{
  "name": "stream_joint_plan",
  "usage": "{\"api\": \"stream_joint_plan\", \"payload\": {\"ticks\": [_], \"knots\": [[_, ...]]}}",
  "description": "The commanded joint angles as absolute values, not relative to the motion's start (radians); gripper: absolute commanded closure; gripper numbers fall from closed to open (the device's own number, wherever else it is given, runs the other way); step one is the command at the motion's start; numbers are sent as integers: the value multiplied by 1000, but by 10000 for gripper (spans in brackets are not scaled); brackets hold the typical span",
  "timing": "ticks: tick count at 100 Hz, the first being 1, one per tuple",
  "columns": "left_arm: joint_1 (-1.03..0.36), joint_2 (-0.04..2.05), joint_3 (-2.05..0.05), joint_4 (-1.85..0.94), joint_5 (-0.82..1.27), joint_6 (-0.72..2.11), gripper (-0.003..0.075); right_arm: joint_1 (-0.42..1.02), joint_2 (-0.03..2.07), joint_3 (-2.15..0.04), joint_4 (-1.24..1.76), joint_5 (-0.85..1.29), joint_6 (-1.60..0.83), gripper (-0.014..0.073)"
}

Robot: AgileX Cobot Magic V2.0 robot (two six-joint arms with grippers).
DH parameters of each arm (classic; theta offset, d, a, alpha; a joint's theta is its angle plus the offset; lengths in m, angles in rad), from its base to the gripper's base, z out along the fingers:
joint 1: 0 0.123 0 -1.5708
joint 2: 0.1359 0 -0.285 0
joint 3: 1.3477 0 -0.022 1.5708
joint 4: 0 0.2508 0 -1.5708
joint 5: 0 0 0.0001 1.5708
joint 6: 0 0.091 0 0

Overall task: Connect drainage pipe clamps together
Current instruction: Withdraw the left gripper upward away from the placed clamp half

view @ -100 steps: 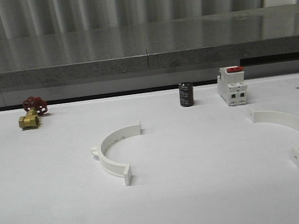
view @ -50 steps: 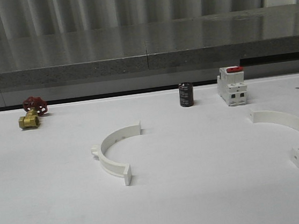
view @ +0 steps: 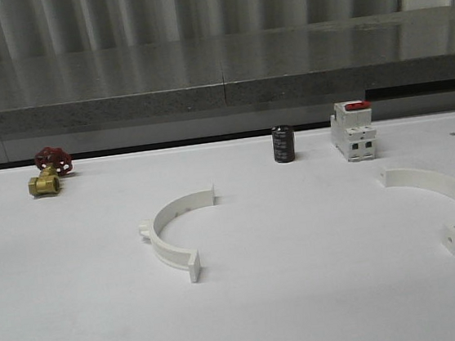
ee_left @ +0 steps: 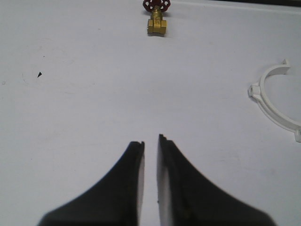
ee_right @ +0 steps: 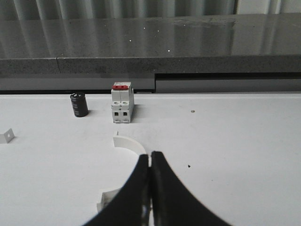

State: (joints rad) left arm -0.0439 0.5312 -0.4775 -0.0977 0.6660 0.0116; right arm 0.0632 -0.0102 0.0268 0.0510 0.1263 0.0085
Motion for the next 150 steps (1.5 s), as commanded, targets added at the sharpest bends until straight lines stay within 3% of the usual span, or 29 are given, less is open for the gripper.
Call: {"api": "stream_joint_plan", "payload": {"ticks": [1,32,67,92,102,119,128,150], "knots": [[-42,532,-507,-106,581,16,741,60,-29,11,50,13,0,662],[-42,532,-507,-106,582,16,741,59,68,-137,96,148,6,662],[-42,532,-507,-106,582,16,741,59,591,-624,143,569,6,662],[-42,532,-507,-106,582,16,741,59,865,-760,143,616,6,644],[-42,532,-507,-106,582,16,741,59,930,-760,143,618,6,522],[-42,532,-507,-106,582,16,741,59,997,-760,143,615,6,100],[-42,532,-507,-106,582,16,741,59,1013,-760,143,609,5,-52],[-42,532,-507,-106,582,16,741,59,1133,-813,127,629,5,-50]]}}
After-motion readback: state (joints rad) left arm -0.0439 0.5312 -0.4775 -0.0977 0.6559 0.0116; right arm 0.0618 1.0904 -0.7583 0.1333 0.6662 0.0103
